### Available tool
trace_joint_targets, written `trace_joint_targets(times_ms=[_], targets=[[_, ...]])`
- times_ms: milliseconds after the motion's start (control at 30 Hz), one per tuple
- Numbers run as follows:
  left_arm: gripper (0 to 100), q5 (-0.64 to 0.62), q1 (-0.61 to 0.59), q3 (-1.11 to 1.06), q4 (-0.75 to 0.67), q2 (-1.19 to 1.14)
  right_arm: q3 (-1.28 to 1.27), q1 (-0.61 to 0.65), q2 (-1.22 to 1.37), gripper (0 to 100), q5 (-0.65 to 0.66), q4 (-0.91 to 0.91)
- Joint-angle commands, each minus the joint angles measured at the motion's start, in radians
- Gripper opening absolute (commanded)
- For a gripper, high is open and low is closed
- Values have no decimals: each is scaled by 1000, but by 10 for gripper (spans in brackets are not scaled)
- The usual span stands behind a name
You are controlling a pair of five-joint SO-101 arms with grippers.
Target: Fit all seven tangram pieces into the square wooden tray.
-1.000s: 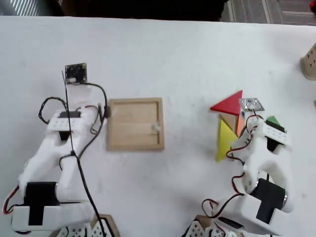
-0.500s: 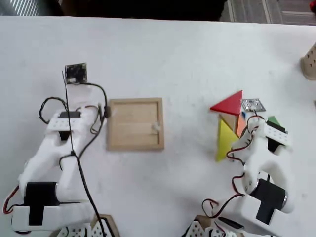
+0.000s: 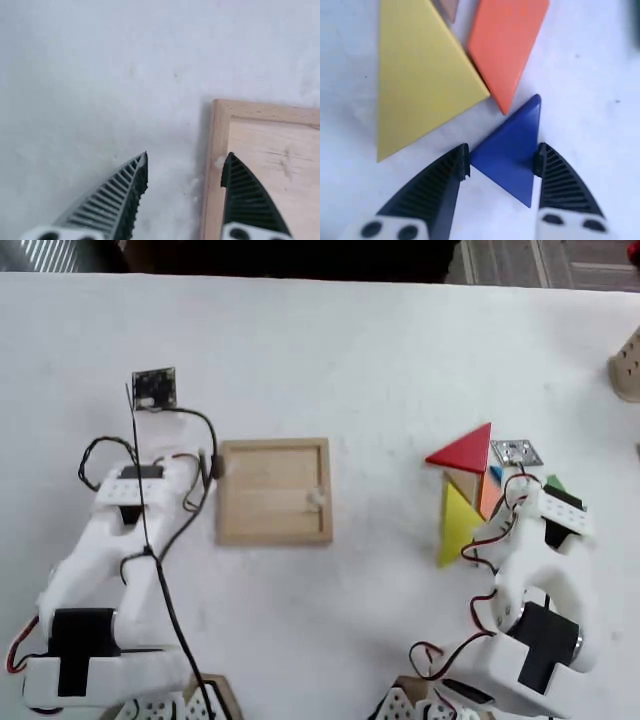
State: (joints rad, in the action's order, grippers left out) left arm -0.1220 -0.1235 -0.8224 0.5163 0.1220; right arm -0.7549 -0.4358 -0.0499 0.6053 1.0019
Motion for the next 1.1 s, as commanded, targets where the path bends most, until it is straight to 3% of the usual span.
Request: trace_joint_targets(times_ms=[0, 867, 1067], targets=[[246, 9, 1, 57, -14, -2, -11, -15, 4, 173, 8, 5], [246, 9, 1, 57, -14, -2, -3, -16, 1, 170, 8, 19], [246, 9, 1, 57, -14, -2, -11, -19, -133, 170, 9, 82]])
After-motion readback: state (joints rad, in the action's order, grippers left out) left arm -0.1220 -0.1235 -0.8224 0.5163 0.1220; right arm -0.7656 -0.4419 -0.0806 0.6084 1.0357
